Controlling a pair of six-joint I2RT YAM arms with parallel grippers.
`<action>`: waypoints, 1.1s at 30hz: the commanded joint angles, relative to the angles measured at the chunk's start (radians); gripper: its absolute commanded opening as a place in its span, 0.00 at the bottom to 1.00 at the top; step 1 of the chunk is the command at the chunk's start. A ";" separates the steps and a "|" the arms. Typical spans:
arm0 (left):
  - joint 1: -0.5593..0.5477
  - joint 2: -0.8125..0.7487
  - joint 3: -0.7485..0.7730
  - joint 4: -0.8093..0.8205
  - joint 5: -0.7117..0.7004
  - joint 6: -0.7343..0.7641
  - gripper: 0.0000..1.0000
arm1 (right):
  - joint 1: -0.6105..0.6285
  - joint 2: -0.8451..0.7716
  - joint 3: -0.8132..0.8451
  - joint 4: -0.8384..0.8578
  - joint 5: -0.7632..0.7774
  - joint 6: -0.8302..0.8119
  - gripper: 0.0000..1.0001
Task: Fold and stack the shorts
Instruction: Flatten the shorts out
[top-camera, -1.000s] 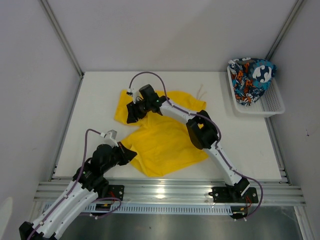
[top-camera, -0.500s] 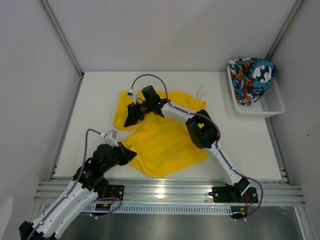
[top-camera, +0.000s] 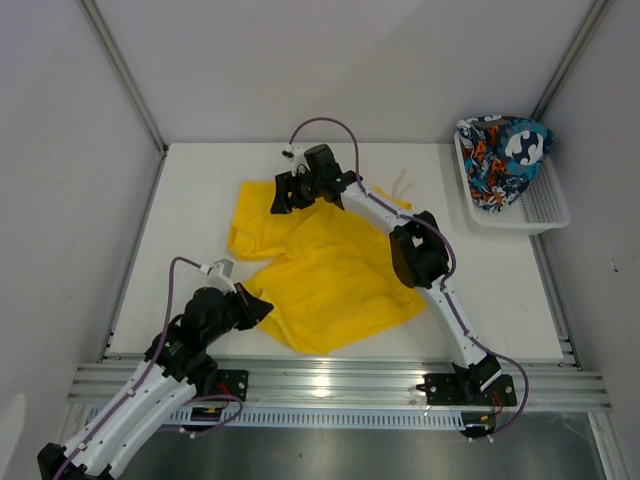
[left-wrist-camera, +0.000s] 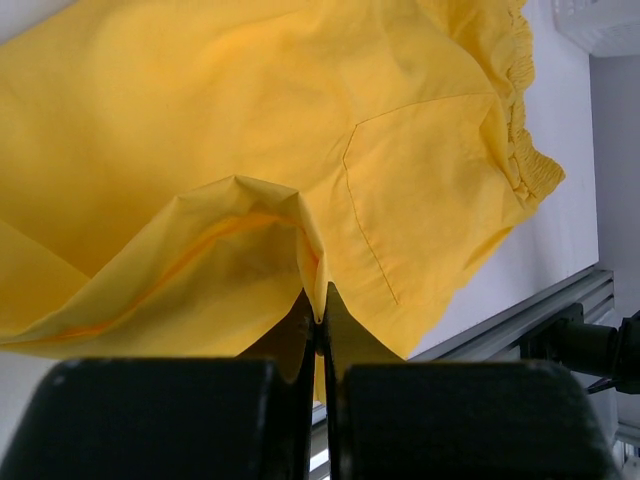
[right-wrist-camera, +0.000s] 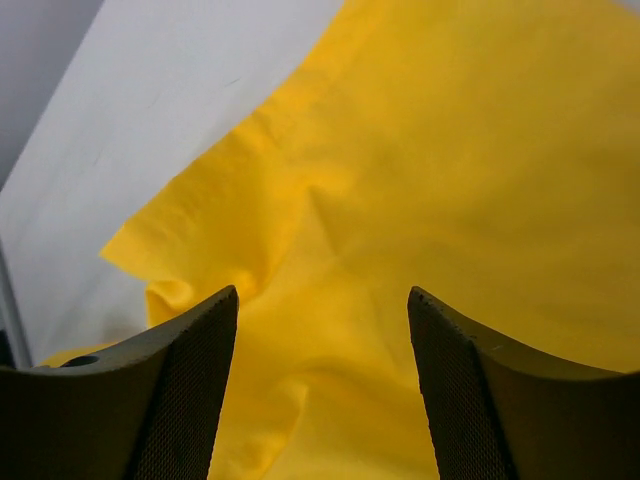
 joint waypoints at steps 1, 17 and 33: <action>-0.008 0.003 0.051 0.011 -0.012 -0.011 0.00 | -0.016 0.030 0.088 -0.115 0.202 -0.061 0.71; -0.008 0.015 0.069 -0.005 -0.016 -0.016 0.00 | -0.212 0.298 0.229 0.044 0.030 0.415 0.67; -0.005 0.141 0.121 0.043 -0.006 -0.025 0.00 | -0.304 0.343 0.320 0.282 0.128 0.562 0.70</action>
